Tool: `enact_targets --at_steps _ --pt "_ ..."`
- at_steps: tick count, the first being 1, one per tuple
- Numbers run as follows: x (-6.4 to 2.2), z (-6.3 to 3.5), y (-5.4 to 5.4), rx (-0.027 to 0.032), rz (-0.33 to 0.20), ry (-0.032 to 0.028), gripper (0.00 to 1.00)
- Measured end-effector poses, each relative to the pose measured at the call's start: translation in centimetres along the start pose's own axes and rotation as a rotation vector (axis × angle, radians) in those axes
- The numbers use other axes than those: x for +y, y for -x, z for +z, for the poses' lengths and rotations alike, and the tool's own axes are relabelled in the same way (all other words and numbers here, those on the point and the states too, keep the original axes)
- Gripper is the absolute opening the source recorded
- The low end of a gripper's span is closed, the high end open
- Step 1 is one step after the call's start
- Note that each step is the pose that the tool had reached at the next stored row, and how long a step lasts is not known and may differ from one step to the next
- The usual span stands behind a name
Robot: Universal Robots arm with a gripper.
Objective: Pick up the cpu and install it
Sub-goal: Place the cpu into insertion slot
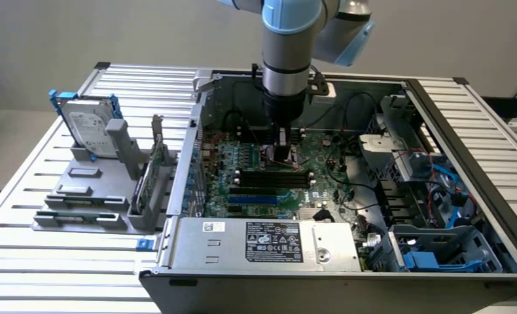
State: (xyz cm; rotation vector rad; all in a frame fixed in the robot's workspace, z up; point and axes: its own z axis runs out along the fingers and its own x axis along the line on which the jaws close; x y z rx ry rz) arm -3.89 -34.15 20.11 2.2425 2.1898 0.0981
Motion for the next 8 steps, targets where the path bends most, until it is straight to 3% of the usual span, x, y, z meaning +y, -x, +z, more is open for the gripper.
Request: enact_targets --at_steps 8 --pt "-0.18 0.20 0.09 0.0000 0.000 0.0043 0.55"
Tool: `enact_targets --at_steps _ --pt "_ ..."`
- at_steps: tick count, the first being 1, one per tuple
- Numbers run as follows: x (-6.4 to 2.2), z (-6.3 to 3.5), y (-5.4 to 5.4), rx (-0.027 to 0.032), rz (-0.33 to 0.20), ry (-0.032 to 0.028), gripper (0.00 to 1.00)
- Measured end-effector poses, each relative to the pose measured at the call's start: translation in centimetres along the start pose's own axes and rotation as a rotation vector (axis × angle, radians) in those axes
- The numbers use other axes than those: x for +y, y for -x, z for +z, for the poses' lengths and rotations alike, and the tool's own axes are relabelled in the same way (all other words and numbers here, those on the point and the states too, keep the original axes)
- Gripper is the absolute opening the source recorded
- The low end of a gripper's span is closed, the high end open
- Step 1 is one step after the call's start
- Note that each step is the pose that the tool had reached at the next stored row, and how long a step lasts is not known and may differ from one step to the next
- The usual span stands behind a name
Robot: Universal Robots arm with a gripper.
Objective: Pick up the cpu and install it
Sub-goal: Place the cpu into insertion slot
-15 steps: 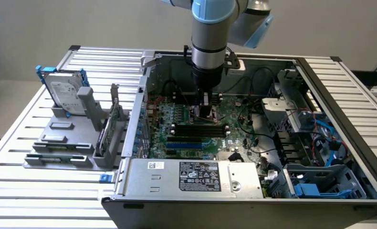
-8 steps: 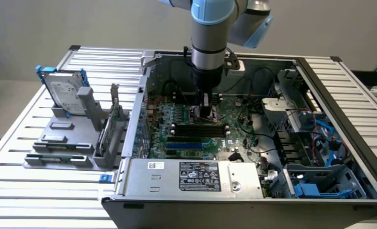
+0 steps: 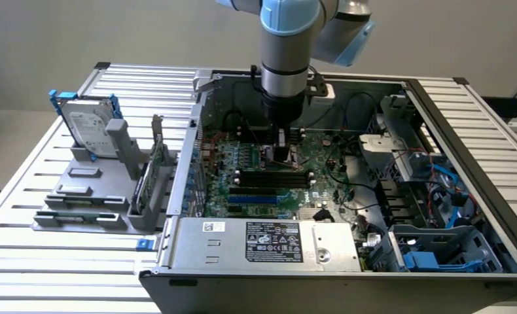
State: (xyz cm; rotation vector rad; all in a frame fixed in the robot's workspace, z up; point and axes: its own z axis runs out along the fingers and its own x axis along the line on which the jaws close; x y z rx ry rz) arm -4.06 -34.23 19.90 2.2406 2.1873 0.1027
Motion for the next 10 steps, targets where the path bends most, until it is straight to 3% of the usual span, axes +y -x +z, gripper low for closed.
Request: enact_targets --at_steps 10 --pt "-0.02 0.29 0.01 0.0002 0.000 0.0037 0.55"
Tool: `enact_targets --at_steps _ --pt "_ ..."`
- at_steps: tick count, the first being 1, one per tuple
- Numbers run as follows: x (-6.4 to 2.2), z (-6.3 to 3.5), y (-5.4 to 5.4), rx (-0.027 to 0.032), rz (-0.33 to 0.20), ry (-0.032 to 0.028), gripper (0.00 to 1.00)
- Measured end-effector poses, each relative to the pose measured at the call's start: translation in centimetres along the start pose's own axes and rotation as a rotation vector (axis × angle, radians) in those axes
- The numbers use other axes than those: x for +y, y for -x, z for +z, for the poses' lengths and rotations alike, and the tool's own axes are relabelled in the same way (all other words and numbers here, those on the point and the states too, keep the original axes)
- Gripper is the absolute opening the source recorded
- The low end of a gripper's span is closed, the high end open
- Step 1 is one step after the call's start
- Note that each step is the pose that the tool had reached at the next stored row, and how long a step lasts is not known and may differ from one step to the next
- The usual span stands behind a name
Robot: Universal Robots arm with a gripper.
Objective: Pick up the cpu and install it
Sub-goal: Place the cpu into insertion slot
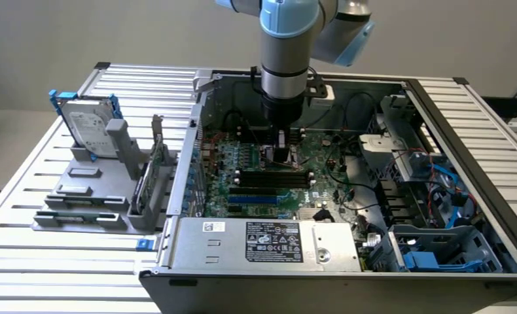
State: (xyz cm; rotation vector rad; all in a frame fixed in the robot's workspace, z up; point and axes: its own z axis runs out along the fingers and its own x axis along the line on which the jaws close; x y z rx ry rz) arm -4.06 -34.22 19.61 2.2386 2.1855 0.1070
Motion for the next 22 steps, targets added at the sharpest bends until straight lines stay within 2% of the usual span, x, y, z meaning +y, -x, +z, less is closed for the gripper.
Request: enact_targets --at_steps 14,15,16,17,18,22 --pt "-0.02 0.07 0.00 -0.0024 0.000 0.0018 0.55" --pt "-0.02 0.07 0.00 -0.0027 0.000 0.0018 0.56" --pt "-0.02 0.07 0.00 -0.0027 0.000 0.0018 0.62" --pt "-0.02 0.07 0.00 -0.0026 0.000 0.0018 0.62" --pt "-0.03 0.07 0.00 -0.0027 0.000 0.0018 0.68" --pt "-0.02 -0.01 0.00 -0.0029 0.000 0.0016 0.68"
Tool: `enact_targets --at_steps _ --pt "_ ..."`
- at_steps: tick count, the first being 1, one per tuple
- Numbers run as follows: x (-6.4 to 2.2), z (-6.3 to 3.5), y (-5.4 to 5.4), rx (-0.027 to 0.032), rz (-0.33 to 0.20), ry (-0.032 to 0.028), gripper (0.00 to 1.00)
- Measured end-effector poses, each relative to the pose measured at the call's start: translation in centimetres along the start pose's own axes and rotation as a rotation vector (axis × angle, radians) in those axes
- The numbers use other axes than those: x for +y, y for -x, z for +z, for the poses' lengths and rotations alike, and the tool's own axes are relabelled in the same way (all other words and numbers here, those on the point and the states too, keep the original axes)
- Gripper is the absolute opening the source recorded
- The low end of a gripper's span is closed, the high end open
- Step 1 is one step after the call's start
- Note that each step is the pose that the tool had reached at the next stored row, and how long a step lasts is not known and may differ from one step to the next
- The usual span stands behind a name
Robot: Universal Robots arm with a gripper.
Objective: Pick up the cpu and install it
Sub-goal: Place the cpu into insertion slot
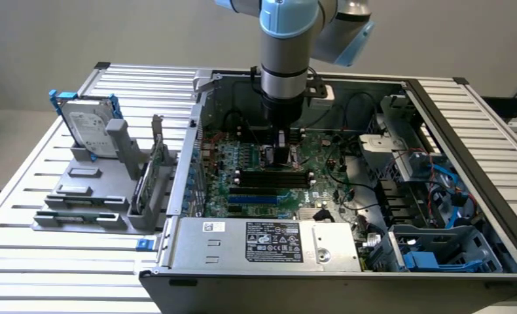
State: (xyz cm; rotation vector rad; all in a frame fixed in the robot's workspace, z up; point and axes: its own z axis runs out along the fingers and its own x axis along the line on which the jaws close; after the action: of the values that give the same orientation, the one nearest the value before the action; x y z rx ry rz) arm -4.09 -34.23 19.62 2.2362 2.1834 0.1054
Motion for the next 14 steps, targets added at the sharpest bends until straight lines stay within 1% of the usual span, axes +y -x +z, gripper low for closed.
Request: enact_targets --at_steps 10,12,13,14 --pt "0.08 -1.35 -0.1 0.0002 0.000 0.0001 0.68" --pt "0.09 -1.57 -0.1 0.0001 0.000 0.0001 0.67" --pt "0.09 -1.67 -0.1 0.0001 0.000 0.0000 0.53" --pt "0.10 -1.76 -0.1 0.0001 0.000 0.0000 0.53"
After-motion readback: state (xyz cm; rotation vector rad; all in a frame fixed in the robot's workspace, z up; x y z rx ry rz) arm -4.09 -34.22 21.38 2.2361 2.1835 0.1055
